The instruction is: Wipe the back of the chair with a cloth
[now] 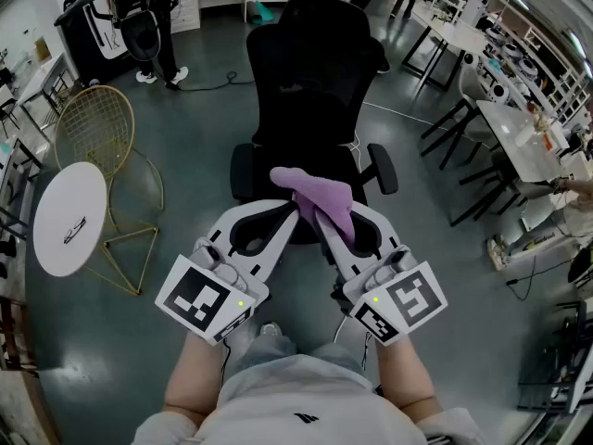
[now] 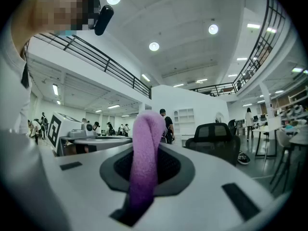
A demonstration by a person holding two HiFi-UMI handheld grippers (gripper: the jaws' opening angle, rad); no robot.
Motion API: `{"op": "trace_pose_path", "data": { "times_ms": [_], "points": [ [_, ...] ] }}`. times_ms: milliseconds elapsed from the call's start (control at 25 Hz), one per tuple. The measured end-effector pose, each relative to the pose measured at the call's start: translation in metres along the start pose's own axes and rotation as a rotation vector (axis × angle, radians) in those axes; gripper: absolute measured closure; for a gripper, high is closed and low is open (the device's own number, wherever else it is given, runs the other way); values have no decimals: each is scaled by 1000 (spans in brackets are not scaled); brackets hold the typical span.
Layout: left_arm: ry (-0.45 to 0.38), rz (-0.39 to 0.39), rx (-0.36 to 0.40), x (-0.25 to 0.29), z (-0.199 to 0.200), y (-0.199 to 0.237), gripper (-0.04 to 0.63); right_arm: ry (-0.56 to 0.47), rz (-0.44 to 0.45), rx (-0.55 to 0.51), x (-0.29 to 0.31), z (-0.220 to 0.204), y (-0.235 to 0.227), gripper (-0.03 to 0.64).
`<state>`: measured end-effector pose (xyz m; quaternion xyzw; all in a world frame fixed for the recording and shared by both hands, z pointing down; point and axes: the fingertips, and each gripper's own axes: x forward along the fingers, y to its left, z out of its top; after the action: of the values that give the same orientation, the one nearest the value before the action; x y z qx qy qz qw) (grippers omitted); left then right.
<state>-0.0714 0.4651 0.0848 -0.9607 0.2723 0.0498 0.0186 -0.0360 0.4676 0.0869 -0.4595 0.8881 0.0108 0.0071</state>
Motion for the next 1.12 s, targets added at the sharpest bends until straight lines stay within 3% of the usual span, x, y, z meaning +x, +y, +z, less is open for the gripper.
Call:
{"op": "trace_pose_path", "data": {
  "times_ms": [640, 840, 1120],
  "points": [
    [13, 1, -3, -4, -1, 4, 583, 4, 1, 11, 8, 0, 4, 559],
    [26, 3, 5, 0, -4, 10, 583, 18, -9, 76, 11, -7, -3, 558],
    [23, -1, 0, 22, -13, 26, 583, 32, -46, 41, 21, -13, -26, 563]
  ]
}}
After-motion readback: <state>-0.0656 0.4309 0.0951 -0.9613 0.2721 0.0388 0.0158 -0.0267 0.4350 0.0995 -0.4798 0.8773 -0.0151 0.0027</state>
